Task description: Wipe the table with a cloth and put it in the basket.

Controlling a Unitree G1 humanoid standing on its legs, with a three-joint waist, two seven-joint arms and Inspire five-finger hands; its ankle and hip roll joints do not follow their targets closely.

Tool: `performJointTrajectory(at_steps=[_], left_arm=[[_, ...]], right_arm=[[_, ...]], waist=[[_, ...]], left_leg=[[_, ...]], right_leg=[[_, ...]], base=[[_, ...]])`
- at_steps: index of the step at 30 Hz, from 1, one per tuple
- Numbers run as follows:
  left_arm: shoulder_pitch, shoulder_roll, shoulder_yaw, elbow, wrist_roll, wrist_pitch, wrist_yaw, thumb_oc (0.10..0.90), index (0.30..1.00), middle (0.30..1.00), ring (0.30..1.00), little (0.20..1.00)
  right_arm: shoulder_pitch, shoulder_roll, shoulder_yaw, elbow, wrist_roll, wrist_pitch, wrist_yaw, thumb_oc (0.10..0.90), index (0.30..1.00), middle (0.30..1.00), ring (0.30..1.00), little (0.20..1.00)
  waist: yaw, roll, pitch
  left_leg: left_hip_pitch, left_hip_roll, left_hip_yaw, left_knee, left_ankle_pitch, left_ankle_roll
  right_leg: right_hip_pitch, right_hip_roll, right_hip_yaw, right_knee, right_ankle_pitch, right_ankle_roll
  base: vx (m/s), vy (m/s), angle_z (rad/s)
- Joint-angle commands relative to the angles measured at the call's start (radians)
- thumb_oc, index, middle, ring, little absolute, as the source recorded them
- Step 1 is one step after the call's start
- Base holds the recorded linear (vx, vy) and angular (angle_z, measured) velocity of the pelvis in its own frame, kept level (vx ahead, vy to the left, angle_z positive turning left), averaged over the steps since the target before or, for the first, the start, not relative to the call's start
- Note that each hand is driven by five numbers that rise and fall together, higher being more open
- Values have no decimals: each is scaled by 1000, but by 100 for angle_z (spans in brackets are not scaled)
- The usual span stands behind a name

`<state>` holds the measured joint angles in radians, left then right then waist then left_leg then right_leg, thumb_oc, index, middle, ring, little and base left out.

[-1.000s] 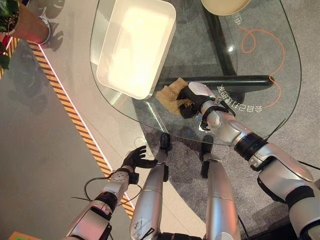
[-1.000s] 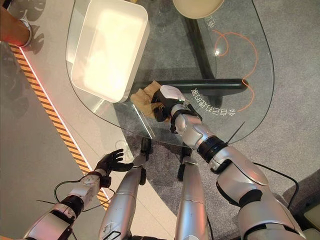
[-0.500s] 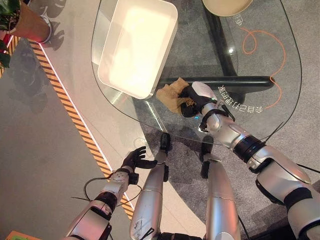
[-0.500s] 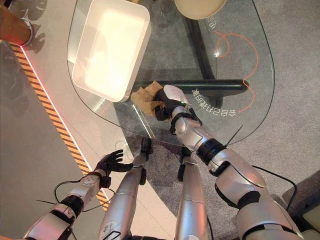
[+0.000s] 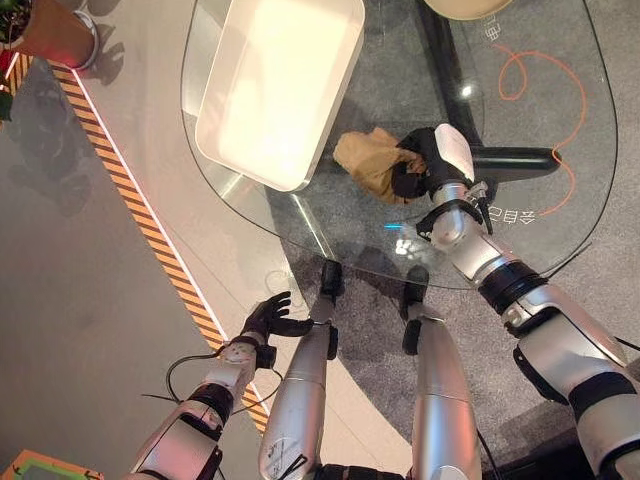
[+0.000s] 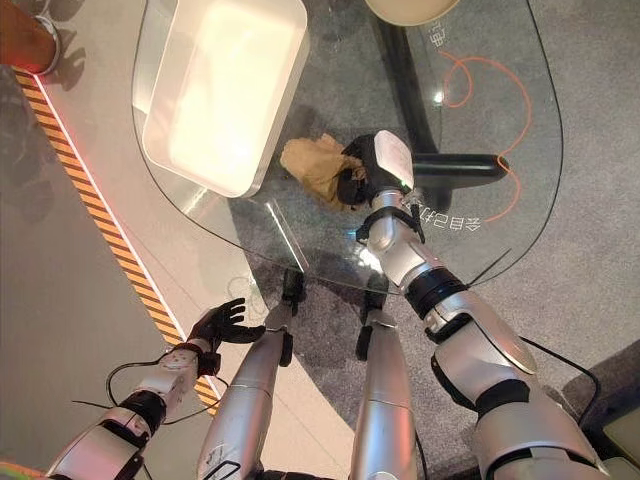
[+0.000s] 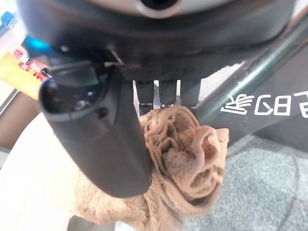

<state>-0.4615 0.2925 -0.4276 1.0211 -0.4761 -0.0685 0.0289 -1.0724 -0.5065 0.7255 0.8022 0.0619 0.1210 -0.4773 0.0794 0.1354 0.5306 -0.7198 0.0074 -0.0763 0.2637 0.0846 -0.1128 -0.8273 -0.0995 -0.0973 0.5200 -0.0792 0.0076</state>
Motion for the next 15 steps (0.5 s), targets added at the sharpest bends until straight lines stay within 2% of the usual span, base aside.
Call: performJointTrajectory(at_steps=[1, 10, 15], left_arm=[[51, 45, 3, 4, -30, -21, 4, 800, 900, 900, 900, 900], [51, 71, 8, 5, -46, -21, -12, 800, 900, 900, 900, 900], [49, 82, 4, 1, -56, -16, -12, 800, 900, 900, 900, 900]], right_arm=[[-164, -179, -120, 54, 10, 12, -205, 100, 300, 300, 300, 200], [-144, -239, -201, 199, 81, 1, -315, 100, 300, 300, 300, 200], [-129, -262, -225, 251, 97, 19, -344, 100, 300, 300, 300, 200]], waist=[[-19, 7, -11], [-21, 0, -11], [-23, -4, -11]], left_leg=[[-14, -67, 117, 75, -52, 92], [-20, -65, 113, 81, -62, 99], [-21, -64, 111, 81, -65, 102]], right_leg=[[28, 44, -43, -67, 41, 5], [29, 47, -43, -64, 33, 6], [29, 49, -43, -66, 33, 7]], base=[[0, 0, 0], [0, 0, 0], [-1, -10, -3]])
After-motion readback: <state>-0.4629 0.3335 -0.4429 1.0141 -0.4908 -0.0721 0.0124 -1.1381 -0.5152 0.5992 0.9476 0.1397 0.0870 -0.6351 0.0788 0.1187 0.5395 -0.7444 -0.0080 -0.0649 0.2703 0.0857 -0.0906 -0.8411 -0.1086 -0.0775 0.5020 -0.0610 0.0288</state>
